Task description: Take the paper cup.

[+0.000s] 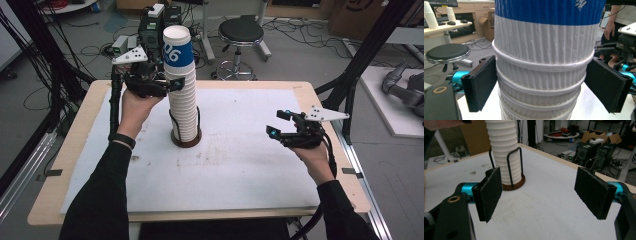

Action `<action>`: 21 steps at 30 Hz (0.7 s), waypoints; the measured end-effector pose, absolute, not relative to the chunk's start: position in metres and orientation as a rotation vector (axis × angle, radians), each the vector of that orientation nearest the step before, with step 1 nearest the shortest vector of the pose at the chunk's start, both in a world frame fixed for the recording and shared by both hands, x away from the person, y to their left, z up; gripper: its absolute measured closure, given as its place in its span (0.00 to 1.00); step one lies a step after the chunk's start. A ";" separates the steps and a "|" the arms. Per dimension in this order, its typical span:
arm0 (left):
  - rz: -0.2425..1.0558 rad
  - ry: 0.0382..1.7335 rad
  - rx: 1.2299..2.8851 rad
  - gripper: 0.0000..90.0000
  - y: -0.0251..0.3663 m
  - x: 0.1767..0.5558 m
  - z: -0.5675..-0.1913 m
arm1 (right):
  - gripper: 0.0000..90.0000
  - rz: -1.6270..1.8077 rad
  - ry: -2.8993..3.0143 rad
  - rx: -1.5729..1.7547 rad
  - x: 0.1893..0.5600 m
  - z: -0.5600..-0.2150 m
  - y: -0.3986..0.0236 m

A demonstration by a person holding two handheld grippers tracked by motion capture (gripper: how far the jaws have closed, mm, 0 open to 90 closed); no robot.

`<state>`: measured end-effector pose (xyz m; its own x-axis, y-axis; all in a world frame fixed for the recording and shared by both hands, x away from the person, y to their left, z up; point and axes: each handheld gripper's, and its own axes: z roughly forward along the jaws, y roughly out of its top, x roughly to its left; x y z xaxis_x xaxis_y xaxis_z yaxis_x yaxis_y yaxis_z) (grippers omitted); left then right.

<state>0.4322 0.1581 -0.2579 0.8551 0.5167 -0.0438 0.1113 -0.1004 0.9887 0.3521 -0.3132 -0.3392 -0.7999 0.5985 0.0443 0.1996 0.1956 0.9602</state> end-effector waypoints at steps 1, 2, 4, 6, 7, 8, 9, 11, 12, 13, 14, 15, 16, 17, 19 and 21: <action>0.365 0.495 1.655 0.15 0.158 0.432 -0.258 | 0.25 1.645 2.134 0.729 0.355 -0.329 -0.309; 0.366 0.495 1.657 0.15 0.158 0.433 -0.258 | 0.25 1.651 2.135 0.725 0.356 -0.326 -0.308; 0.366 0.497 1.654 0.15 0.158 0.432 -0.258 | 0.25 1.659 2.134 0.706 0.359 -0.315 -0.302; 0.367 0.496 1.655 0.15 0.158 0.432 -0.258 | 0.26 1.663 2.133 0.699 0.360 -0.311 -0.300; 0.366 0.497 1.654 0.15 0.158 0.433 -0.258 | 0.26 1.661 2.137 0.673 0.363 -0.302 -0.293; 0.367 0.496 1.655 0.15 0.158 0.433 -0.258 | 0.26 1.661 2.137 0.673 0.363 -0.302 -0.293; 0.366 0.497 1.654 0.15 0.158 0.433 -0.258 | 0.26 1.660 2.138 0.669 0.364 -0.299 -0.291; 0.365 0.498 1.654 0.15 0.158 0.433 -0.258 | 0.26 1.667 2.143 0.642 0.370 -0.287 -0.281; 0.365 0.498 1.654 0.15 0.158 0.433 -0.258 | 0.26 1.667 2.143 0.642 0.370 -0.287 -0.281; 0.365 0.498 1.654 0.15 0.158 0.433 -0.258 | 0.26 1.673 2.150 0.628 0.374 -0.280 -0.274; 0.365 0.498 1.654 0.15 0.158 0.433 -0.258 | 0.26 1.669 2.154 0.617 0.375 -0.277 -0.271; 0.365 0.499 1.654 0.15 0.158 0.433 -0.258 | 0.26 1.669 2.154 0.617 0.375 -0.277 -0.271; 0.365 0.498 1.654 0.15 0.158 0.433 -0.258 | 0.26 1.670 2.158 0.605 0.378 -0.272 -0.266; 0.365 0.497 1.655 0.15 0.158 0.433 -0.258 | 0.26 1.669 2.165 0.599 0.379 -0.268 -0.261; 0.365 0.496 1.655 0.15 0.158 0.433 -0.258 | 0.26 1.672 2.169 0.568 0.385 -0.255 -0.249; 0.362 0.496 1.652 0.15 0.158 0.433 -0.258 | 0.26 1.664 2.172 0.547 0.389 -0.247 -0.240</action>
<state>0.4333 0.1578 -0.2582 0.8553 0.5159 -0.0473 0.1125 -0.0958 0.9890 0.3887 -0.2402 -0.2467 -0.8644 0.5012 -0.0409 0.0911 0.2361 0.9675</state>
